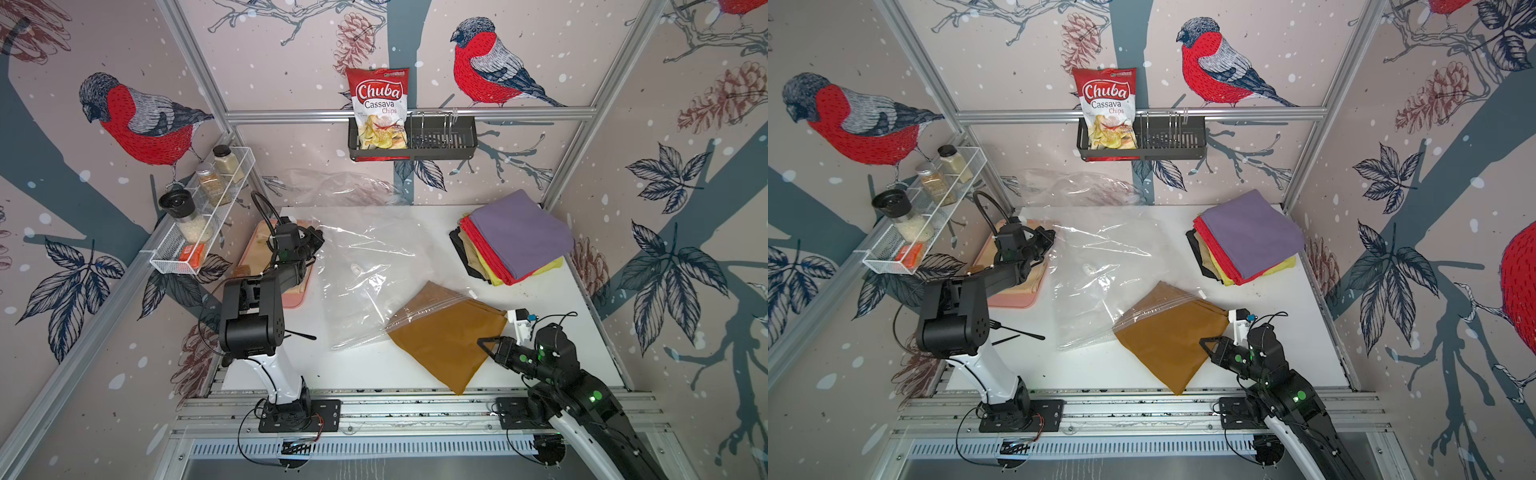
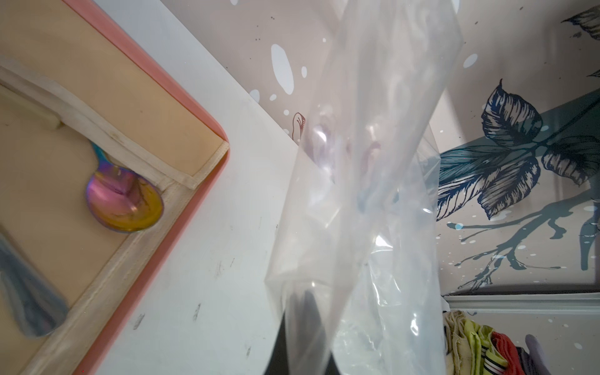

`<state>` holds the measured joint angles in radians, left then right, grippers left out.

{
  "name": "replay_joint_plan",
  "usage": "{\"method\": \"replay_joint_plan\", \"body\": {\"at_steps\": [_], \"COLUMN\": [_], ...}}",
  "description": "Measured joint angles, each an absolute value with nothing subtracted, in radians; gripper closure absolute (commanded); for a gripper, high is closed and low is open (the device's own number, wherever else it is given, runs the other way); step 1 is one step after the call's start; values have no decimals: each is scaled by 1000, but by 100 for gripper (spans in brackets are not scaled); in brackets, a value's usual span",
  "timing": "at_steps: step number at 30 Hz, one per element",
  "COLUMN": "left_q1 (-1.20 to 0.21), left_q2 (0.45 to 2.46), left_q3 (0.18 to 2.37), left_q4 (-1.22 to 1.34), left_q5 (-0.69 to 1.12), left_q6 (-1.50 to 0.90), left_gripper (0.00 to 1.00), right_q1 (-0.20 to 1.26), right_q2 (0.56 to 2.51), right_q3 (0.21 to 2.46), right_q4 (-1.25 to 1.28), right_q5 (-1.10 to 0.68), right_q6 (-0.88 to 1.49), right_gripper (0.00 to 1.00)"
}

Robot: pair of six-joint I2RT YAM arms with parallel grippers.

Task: Take the trousers out of the vacuum bag
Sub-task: Take out the trousers from the vacuum bag.

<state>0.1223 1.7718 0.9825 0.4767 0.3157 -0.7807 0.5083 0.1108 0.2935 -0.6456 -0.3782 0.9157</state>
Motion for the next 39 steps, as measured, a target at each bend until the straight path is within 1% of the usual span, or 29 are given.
{"method": "replay_joint_plan", "body": {"at_steps": [9, 15, 16, 17, 19, 21, 22, 29, 34, 39], "left_q1": [206, 233, 234, 235, 235, 235, 235, 198, 146, 142], "left_q2": [1754, 1755, 1754, 1753, 1744, 1728, 1719, 1599, 1495, 1408], "left_q3": [990, 1021, 1021, 1021, 1019, 1017, 1016, 1013, 1013, 960], "left_q4": [450, 431, 429, 427, 422, 418, 416, 371, 277, 155], "left_q5": [269, 238, 234, 233, 233, 233, 232, 202, 168, 90], "left_q6": [-777, -770, -770, -770, -760, -760, -760, -724, -673, -633], "left_gripper": [100, 100, 97, 83, 34, 4, 2, 2, 2, 2], "right_q1": [508, 508, 509, 509, 511, 513, 515, 517, 517, 517], "right_q2": [106, 104, 104, 104, 104, 104, 104, 128, 143, 149], "right_q3": [327, 409, 427, 439, 452, 452, 450, 448, 448, 448], "right_q4": [-721, -796, -812, -824, -839, -846, -846, -845, -836, -818], "right_q5": [-315, -251, -231, -215, -184, -167, -161, -143, -135, -132], "right_q6": [895, 888, 887, 887, 887, 889, 890, 894, 894, 893], "right_gripper": [100, 100, 100, 100, 100, 100, 100, 100, 100, 100]}}
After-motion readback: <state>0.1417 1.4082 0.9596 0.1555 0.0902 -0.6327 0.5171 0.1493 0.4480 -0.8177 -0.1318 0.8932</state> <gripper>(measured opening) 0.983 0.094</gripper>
